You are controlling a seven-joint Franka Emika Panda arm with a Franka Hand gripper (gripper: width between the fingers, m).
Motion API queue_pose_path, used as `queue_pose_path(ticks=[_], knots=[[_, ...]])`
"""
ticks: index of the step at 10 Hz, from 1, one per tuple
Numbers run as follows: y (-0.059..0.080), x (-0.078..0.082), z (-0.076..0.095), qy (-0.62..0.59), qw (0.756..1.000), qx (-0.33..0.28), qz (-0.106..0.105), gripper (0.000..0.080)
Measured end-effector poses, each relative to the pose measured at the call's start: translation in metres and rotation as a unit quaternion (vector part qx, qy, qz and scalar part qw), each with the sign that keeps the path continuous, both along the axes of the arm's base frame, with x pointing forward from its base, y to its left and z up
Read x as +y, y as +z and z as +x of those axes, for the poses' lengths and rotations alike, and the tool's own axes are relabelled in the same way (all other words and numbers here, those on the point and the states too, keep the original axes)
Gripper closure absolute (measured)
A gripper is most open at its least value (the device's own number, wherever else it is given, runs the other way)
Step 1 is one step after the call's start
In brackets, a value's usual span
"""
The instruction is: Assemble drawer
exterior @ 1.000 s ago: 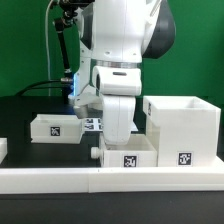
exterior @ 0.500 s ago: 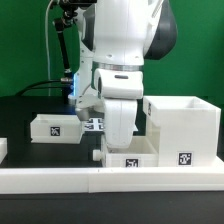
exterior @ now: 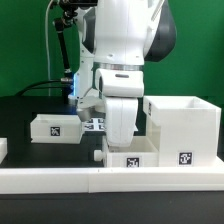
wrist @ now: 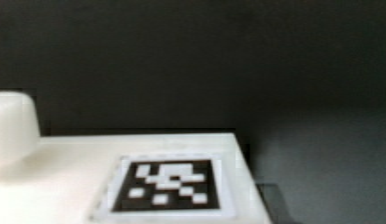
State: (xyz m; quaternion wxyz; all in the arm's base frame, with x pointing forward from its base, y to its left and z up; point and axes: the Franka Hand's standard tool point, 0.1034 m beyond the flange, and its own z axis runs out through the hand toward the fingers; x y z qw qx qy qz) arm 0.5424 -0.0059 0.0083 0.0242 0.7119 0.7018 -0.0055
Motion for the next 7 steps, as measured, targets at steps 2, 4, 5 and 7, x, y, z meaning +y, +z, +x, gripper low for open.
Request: queue_pose_path(ticks=[2, 4, 5, 7], knots=[[-0.0002, 0.001, -0.0001, -0.001, 1.0, 0.001, -0.001, 0.0757], [-0.0002, 0.0062, 0.0001, 0.005, 1.0, 0.002, -0.004, 0.0757], [-0.0003, 0.0058, 0.0001, 0.004, 1.0, 0.004, -0.004, 0.0757], [-0.0005, 0.0047, 0.0003, 0.003, 1.0, 0.005, -0.004, 0.0757]])
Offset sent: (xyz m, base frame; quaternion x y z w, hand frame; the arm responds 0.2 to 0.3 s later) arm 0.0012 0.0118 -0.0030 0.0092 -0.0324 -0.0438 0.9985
